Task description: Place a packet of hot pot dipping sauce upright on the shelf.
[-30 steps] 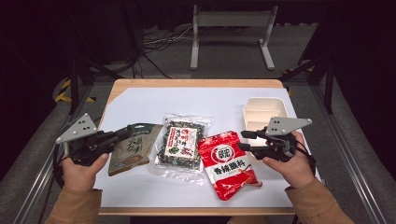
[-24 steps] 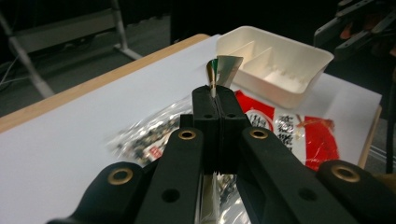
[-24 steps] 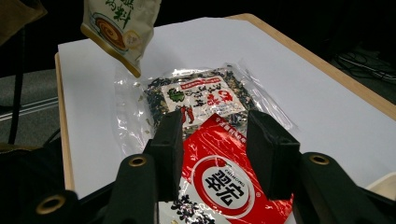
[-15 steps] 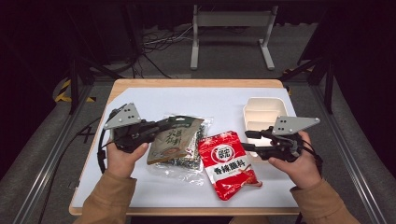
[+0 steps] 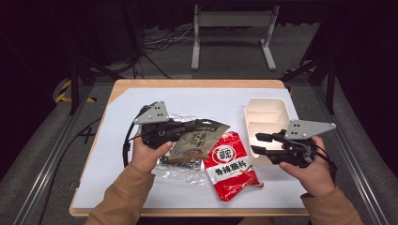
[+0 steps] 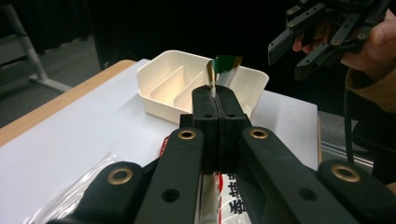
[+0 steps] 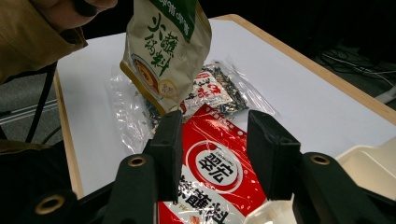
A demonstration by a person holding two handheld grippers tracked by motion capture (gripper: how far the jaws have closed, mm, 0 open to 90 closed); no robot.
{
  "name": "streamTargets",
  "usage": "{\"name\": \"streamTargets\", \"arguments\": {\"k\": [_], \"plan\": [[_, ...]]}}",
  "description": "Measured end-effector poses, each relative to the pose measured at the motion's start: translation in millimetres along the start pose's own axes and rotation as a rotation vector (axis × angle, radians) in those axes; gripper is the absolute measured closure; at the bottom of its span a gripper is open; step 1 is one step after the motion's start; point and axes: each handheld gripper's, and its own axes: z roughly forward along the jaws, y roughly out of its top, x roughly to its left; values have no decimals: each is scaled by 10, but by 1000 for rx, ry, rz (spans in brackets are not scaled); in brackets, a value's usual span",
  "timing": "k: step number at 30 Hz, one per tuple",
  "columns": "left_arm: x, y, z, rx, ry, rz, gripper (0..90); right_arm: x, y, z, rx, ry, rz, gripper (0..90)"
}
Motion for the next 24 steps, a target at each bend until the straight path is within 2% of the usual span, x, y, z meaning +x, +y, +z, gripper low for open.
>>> {"name": "streamTargets", "arguments": {"k": [7, 12, 17, 23, 24], "plan": [[2, -9, 149, 3, -32, 15, 889, 8, 70, -102, 16, -13, -3, 546], [9, -41, 243, 3, -53, 13, 889, -33, 200, -85, 46, 21, -16, 520], [-13, -79, 299, -7, -74, 21, 889, -62, 370, 21, 85, 54, -56, 520], [-14, -101, 330, -10, -103, 24, 889, -113, 559, 259, 183, 116, -108, 518], [-14, -101, 330, -10, -103, 24, 889, -113, 559, 259, 183, 116, -108, 518]]}}
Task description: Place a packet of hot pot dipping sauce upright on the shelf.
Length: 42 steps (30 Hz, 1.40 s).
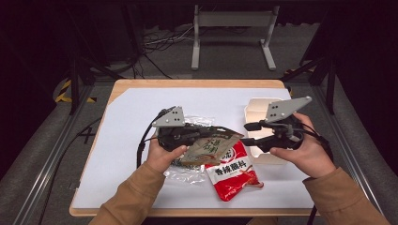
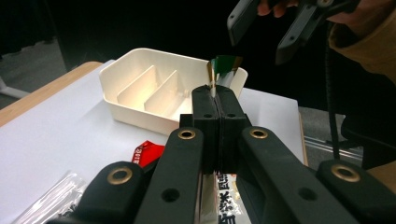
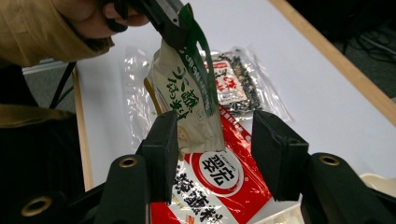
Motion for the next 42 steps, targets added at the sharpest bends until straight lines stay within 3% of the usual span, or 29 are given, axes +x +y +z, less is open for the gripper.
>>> {"name": "streamTargets", "arguments": {"k": [3, 17, 32, 42], "plan": [[-10, 1, -9, -3, -14, -4, 889, -25, 81, 161, 61, 28, -41, 498], [-50, 11, 13, -6, -34, 6, 888, -81, 196, 496, 116, 80, -74, 510], [-72, 11, 9, -11, -43, 7, 887, -65, 224, 721, 200, 134, -101, 666], [-73, 6, 9, -12, -46, 6, 887, -57, 232, 780, 203, 171, -110, 804]]}}
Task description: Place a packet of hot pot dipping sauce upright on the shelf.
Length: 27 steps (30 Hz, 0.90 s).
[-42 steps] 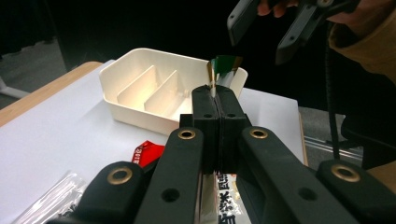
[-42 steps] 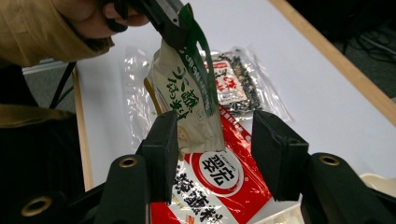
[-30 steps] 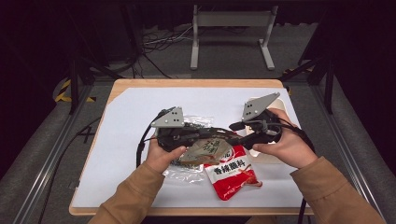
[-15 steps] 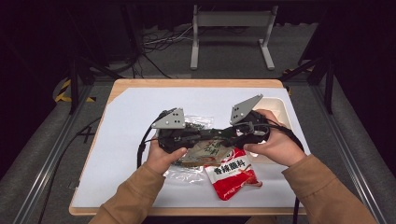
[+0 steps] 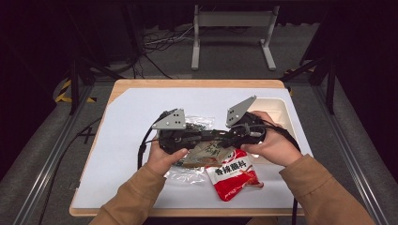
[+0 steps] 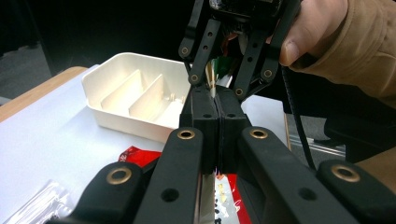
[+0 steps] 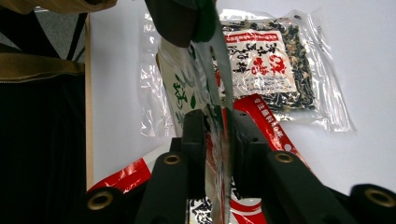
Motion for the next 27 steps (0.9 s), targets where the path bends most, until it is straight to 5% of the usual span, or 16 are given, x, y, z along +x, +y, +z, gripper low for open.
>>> {"name": "streamTargets", "arguments": {"k": [4, 17, 22, 27], "plan": [[3, -4, -11, 4, 8, 1, 886, 0, 4, 23, 10, 24, -5, 882], [-1, -7, -50, 0, 45, -1, 868, 9, 53, -1, 12, 21, 10, 897], [5, -10, -58, 8, 88, 4, 806, -7, 54, -23, 31, 17, 22, 898], [60, -20, -130, -10, 108, -34, 697, -49, 17, -67, 48, 7, 44, 897]]}}
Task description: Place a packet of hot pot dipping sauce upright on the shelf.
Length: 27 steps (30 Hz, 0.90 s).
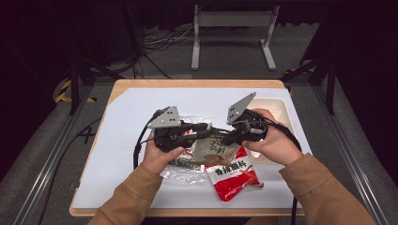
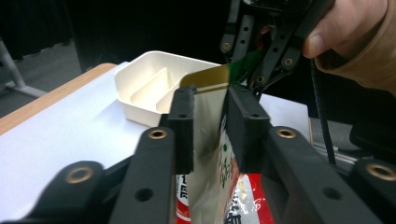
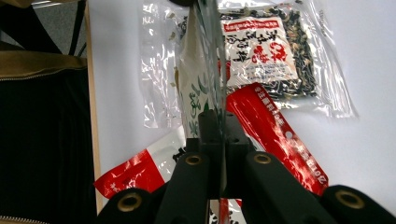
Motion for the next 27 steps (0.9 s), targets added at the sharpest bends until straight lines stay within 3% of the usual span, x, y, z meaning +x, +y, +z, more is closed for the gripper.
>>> {"name": "streamTargets", "arguments": {"k": [3, 8, 13, 19, 27], "plan": [[9, -5, -21, 9, 29, -9, 578, -23, -13, -53, -1, -9, 4, 897], [9, -2, -94, 19, 71, 6, 510, -55, 5, -163, 0, -31, -1, 897], [-3, -18, -170, 60, 134, 38, 376, -99, 28, -276, 16, -59, -8, 897], [58, -86, -295, 74, 168, 19, 350, -203, 40, -423, 29, -86, -19, 897], [182, -168, -497, 71, 232, -19, 343, -403, -21, -622, -4, -121, 16, 897]]}}
